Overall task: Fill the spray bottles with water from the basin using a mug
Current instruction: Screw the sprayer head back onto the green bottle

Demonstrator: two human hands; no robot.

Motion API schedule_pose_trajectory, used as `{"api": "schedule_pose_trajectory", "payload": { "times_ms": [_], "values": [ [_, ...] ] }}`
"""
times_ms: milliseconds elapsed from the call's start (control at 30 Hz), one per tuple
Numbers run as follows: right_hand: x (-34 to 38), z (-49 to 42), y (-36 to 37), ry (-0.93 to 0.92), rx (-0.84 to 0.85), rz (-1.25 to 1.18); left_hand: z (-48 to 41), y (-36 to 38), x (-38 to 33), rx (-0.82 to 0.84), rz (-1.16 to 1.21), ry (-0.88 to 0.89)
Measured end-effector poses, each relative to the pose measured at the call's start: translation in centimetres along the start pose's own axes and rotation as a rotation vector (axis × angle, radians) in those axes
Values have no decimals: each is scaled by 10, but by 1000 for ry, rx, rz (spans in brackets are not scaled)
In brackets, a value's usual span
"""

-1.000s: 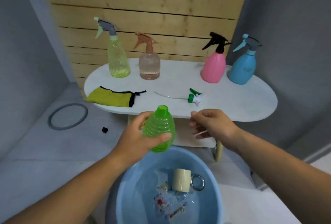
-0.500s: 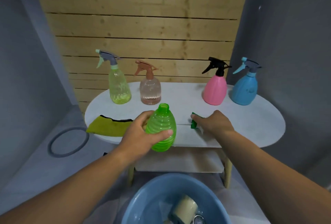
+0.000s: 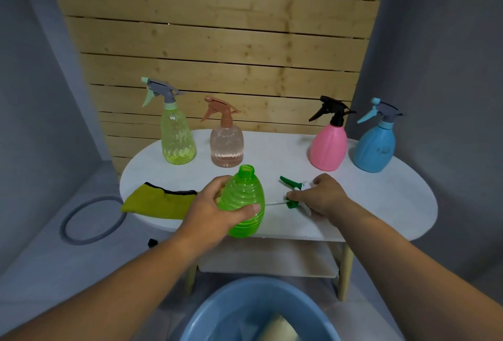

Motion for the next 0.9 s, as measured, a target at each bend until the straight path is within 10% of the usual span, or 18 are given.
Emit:
{"api": "schedule_pose_trajectory", "payload": {
  "times_ms": [700, 900],
  "values": [
    [12, -18, 25, -299, -43, 451, -3, 3, 2, 27, 17, -8],
    [7, -17, 18, -303, -2, 260, -6, 3, 4, 22, 19, -9]
  ]
}}
Point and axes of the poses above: each hand's wrist, its own z-axis away from the middle knuckle, its own y-axis out of the palm, x = y × z, the point moved 6 cm from there along -z, towards the middle knuckle, and after that the axes turned 12 degrees about -z, right-handed, at the moved point
